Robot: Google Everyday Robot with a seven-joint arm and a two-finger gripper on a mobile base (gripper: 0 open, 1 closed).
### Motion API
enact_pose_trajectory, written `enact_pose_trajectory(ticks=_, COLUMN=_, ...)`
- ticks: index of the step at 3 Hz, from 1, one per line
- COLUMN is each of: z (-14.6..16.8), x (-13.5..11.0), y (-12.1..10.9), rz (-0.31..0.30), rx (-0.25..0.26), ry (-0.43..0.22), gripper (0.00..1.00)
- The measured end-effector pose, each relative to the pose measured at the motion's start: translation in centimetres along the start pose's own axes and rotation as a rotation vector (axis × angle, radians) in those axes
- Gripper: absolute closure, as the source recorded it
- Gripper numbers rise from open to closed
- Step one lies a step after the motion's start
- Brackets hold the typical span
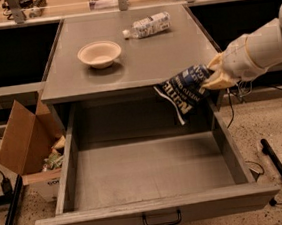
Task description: Pick blue chip bag from top drawer and place on counter
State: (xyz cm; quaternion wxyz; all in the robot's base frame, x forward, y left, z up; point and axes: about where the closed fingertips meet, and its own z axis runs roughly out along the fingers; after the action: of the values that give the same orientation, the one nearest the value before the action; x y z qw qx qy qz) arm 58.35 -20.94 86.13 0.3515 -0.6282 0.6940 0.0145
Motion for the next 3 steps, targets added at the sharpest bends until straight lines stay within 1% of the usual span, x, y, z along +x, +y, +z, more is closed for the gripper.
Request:
enact_pose_trajectory(ticks=1, z=-1.6, x=-0.7, y=-5.2, rz=0.015, rx=0.108, ry=-0.064, gripper=1.00)
enact_pose_trajectory(ticks=2, z=-1.9, x=-0.8, y=-9.5, rz=0.060, rx=0.165, ry=-0.147, gripper=1.00)
enact_pose_trajectory(ticks=3, z=-0.6, x=0.1, y=-12.5, rz=0.131, rx=0.197, ry=-0.227, gripper=1.00)
